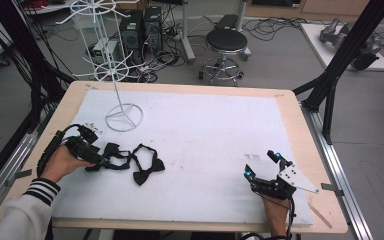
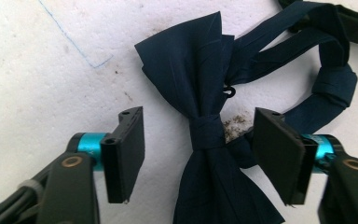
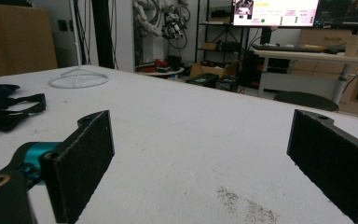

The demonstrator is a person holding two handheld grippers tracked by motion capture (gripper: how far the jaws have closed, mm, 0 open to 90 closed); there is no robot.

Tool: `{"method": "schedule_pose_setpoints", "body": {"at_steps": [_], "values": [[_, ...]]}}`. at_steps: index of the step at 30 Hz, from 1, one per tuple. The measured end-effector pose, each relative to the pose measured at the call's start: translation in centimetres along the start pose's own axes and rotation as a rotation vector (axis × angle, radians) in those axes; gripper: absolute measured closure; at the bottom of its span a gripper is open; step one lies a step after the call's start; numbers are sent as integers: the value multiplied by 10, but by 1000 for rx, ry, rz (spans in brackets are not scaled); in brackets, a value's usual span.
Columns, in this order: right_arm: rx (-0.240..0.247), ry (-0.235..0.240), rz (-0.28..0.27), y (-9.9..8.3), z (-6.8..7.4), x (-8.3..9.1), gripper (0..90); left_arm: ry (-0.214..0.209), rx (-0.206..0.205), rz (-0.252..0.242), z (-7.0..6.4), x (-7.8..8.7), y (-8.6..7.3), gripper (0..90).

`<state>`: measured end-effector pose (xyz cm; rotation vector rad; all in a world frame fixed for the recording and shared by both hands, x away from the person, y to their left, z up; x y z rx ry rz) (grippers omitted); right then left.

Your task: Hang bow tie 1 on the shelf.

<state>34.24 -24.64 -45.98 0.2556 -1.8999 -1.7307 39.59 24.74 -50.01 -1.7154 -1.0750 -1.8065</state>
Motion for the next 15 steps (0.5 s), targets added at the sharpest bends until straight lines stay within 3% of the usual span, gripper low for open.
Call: {"method": "schedule_pose_setpoints", "body": {"at_steps": [7,12,15], "values": [[-5,4,4,0,1,0,65,5,4,22,-1,-2,-1,526],[4,3,5,0,1,0,65,16,-6,25,-5,-4,0,726],[5,3,5,0,1,0,65,20,0,26,-5,-4,0,743]]}}
Point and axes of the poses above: each handheld gripper's, and its own axes: x roughly backward along the jaws, y roughly out of its top, z roughly to its left, the point moved 10 cm from there along -x, roughly forward along the jaws, and after that the axes turned 12 degrees about z, right-handed, at the moved point
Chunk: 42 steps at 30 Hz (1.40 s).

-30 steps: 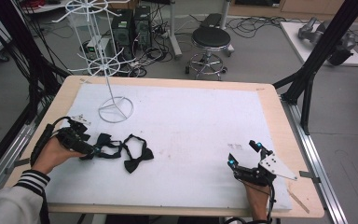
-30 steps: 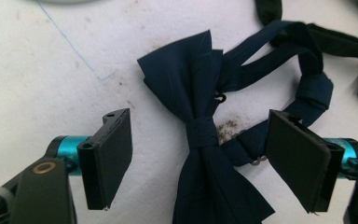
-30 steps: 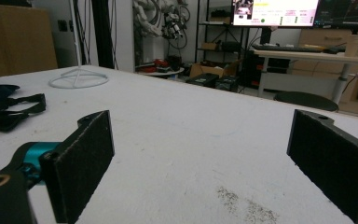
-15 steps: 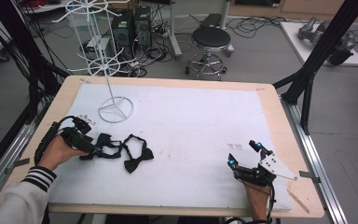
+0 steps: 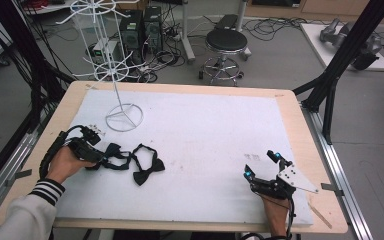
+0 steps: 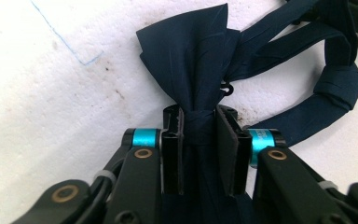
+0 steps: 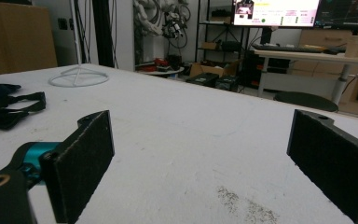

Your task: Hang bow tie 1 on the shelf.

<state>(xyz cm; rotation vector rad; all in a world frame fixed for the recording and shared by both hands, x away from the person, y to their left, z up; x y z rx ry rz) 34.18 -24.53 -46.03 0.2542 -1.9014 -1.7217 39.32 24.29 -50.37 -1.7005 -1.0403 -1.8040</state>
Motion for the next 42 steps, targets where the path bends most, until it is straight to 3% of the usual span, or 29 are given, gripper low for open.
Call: {"method": "schedule_pose_setpoints", "body": {"at_steps": [2,17,26,36,39,42], "values": [[-3,1,0,0,0,0,65,16,-4,-14,1,2,1,748],[-1,0,3,0,0,0,65,20,-55,-73,-2,10,4,748],[-2,0,3,0,0,0,65,31,-77,-176,0,25,6,749],[4,0,0,0,0,0,65,62,-101,-356,0,52,11,749],[6,-3,-1,0,0,0,65,71,-101,-385,1,57,12,750],[4,0,0,0,0,0,65,101,-105,-454,2,67,14,749]]}}
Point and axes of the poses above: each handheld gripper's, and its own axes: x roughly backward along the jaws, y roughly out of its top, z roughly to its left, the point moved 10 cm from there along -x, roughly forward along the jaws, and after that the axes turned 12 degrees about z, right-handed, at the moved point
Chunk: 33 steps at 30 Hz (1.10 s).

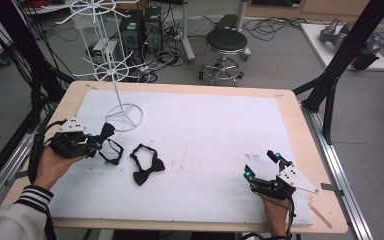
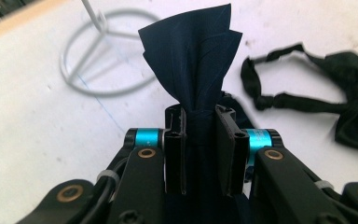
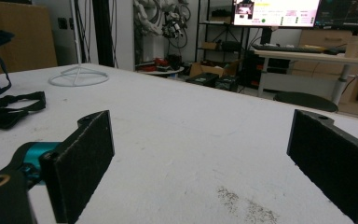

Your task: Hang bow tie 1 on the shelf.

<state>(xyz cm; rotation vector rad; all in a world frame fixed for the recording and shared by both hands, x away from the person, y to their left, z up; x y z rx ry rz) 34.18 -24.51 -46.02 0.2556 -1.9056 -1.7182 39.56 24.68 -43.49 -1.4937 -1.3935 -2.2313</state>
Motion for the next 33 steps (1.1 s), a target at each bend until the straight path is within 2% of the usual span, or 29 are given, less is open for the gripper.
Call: {"method": "schedule_pose_setpoints", "body": {"at_steps": [2,8,13,24,33], "values": [[0,-2,1,0,0,0,65,8,-4,-13,1,2,1,750],[-6,0,2,0,0,0,65,30,-19,-97,4,14,11,750],[0,-1,0,0,0,0,65,29,3,-161,5,24,20,750],[1,-4,1,0,0,0,65,45,10,-234,11,41,35,750],[1,-5,0,0,0,0,65,66,15,-306,19,60,55,750]]}}
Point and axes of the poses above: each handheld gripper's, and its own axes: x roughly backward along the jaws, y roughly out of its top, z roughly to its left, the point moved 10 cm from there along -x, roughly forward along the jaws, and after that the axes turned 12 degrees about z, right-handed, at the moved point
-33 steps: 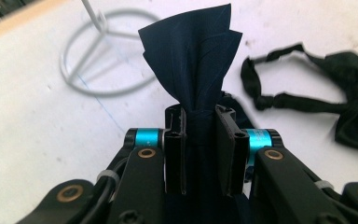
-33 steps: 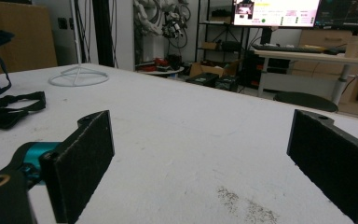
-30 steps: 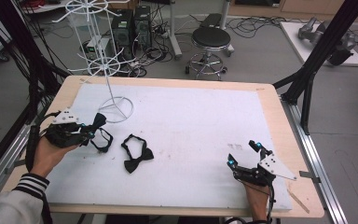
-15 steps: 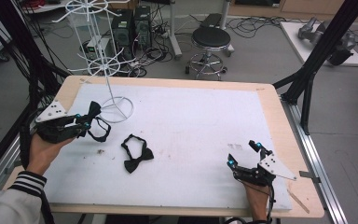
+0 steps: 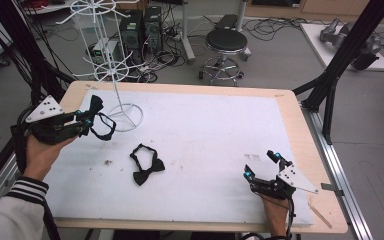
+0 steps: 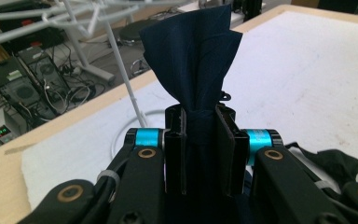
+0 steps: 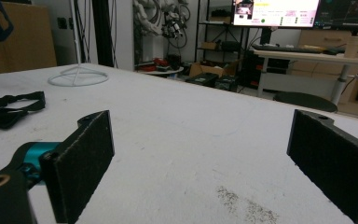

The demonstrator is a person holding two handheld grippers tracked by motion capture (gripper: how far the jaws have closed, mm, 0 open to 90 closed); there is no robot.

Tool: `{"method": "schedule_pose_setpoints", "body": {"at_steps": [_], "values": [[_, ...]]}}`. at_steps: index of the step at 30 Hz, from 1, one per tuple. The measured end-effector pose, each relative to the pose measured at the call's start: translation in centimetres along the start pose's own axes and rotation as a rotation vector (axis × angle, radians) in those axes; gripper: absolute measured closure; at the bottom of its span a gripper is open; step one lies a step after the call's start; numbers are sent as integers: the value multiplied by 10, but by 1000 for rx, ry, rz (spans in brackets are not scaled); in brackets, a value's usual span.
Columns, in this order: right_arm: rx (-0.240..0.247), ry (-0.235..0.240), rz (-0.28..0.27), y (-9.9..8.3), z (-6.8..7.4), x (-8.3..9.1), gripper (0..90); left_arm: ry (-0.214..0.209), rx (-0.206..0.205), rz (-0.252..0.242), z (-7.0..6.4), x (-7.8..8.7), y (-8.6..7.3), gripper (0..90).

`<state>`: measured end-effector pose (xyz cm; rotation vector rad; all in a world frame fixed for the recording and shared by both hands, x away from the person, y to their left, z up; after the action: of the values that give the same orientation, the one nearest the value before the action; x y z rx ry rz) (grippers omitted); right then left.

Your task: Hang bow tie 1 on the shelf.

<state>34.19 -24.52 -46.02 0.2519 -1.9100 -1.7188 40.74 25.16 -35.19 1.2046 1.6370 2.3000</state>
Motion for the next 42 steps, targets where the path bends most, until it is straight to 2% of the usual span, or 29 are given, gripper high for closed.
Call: {"method": "schedule_pose_setpoints", "body": {"at_steps": [14,22,25,30,37,42], "values": [[3,0,0,0,0,0,65,38,7,-43,16,11,21,750],[2,0,1,0,0,0,65,43,40,-80,28,16,31,750],[-5,4,5,0,1,0,65,48,35,-74,32,17,33,750],[-1,1,7,0,1,0,65,33,64,-92,39,16,41,750],[-4,4,6,0,1,0,65,44,61,-69,52,12,45,749],[4,2,5,0,1,-1,65,46,77,-78,61,11,49,749]]}}
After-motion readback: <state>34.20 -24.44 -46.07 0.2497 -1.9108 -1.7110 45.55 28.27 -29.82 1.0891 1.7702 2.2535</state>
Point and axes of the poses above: each handheld gripper's, and its own axes: x roughly backward along the jaws, y roughly out of its top, z roughly to its left, the point moved 10 cm from there along -x, roughly forward along the jaws, and after that the axes turned 12 degrees about z, right-handed, at the moved point
